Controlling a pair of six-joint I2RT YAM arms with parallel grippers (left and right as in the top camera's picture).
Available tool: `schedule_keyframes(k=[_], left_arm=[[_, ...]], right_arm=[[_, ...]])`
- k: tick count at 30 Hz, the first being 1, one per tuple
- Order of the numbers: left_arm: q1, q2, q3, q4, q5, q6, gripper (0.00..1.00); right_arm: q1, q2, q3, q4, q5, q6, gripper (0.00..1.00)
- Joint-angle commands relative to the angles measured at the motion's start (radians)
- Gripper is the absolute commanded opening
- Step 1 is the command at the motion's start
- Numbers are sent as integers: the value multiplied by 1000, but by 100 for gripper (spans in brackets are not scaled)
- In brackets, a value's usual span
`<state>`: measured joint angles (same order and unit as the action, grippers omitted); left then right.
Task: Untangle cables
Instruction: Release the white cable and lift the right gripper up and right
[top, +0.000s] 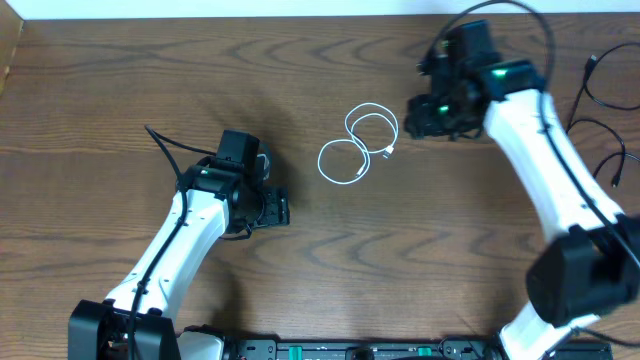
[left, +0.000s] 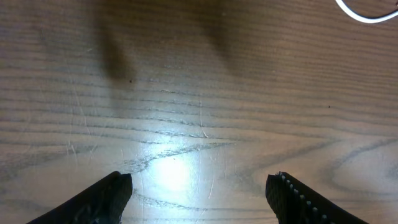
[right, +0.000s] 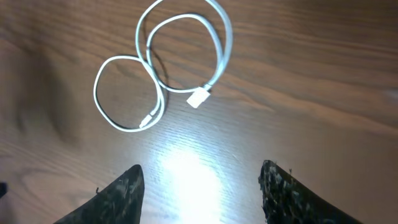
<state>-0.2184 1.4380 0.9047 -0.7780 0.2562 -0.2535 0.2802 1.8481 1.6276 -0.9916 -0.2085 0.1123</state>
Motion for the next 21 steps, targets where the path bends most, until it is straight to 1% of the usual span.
schedule_keyframes(k=[1, 7, 12, 17, 20, 21], left_arm=[[-3, -1, -7, -5, -6, 16, 74], [-3, -1, -7, -10, -6, 16, 74], [-3, -1, -7, -10, -6, 16, 74], [-3, -1, -7, -9, -6, 16, 74], [-3, -1, -7, -9, -6, 16, 74], [-3, -1, -7, -9, -6, 16, 74]], right_arm=[[49, 68, -7, 48, -8, -32, 57], [107, 212, -7, 184, -7, -43, 57], [140, 310, -7, 294, -7, -43, 51], [163, 367, -7, 373, -3, -39, 48], [168, 387, -7, 390, 8, -39, 40], [169, 389, -7, 389, 7, -39, 36]])
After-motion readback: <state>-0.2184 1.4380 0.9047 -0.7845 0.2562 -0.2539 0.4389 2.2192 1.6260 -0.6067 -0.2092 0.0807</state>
